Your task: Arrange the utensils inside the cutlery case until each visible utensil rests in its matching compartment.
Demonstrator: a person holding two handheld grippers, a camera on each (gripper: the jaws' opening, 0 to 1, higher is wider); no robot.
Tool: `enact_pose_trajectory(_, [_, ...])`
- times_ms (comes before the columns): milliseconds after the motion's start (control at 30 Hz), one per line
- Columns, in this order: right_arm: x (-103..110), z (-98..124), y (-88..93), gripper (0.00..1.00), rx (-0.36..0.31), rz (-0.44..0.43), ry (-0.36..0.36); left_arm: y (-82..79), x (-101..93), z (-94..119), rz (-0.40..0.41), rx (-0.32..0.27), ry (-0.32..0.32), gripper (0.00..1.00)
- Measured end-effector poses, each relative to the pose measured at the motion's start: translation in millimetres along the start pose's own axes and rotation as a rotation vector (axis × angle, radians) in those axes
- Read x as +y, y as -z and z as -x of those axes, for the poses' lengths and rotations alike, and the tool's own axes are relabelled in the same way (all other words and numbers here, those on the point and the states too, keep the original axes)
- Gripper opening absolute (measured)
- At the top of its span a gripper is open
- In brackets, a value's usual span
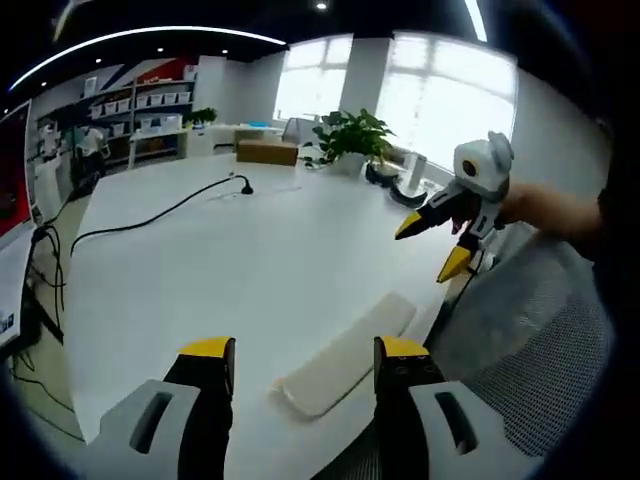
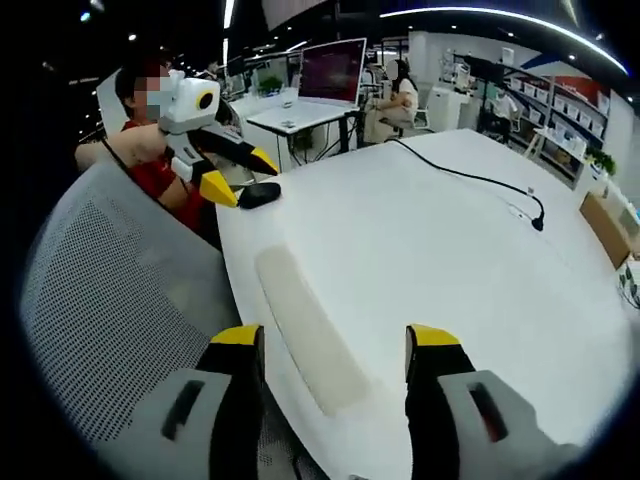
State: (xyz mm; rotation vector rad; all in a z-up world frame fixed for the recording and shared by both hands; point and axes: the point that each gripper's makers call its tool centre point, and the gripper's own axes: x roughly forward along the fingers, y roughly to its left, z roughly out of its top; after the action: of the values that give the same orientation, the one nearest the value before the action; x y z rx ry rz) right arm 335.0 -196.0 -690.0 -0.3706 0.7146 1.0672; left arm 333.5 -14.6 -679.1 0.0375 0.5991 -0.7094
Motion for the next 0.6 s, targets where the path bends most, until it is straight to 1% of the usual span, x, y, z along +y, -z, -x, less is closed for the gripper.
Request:
enact_pose_trajectory(100, [0.1,4.2,-1.6,0.56,-0.010,-0.002,0.011,-2.7,-2.0,3.4,0.006,-0.015,-0.006,0.57])
enact_pose_trajectory(200, [0.2,9.6,-1.9,0.56,-0.034,-0.021,0.018,-3.8,-0.7,6.7,0.011,-0.033,-0.027,0.57])
enact_pose_trajectory(333, [-6.1,12.7,5.1,0.55,-0.012,-0.032,0.039,-0.1,3.3,9.0,0.023,-0.045,-0.054,0.56])
enact_pose_trajectory(467, [-5.9,20.4,1.4,0.55,-0.047,-0.052,0.053,-2.6,6.1,13.8,0.027,-0.060,-0.078,0.55])
enact_pose_trajectory(600, [-5.7,21.6,4.1,0.55,-0.038,-0.048,0.062,-6.3,8.7,17.6,0.036,-0.079,-0.096,0.55])
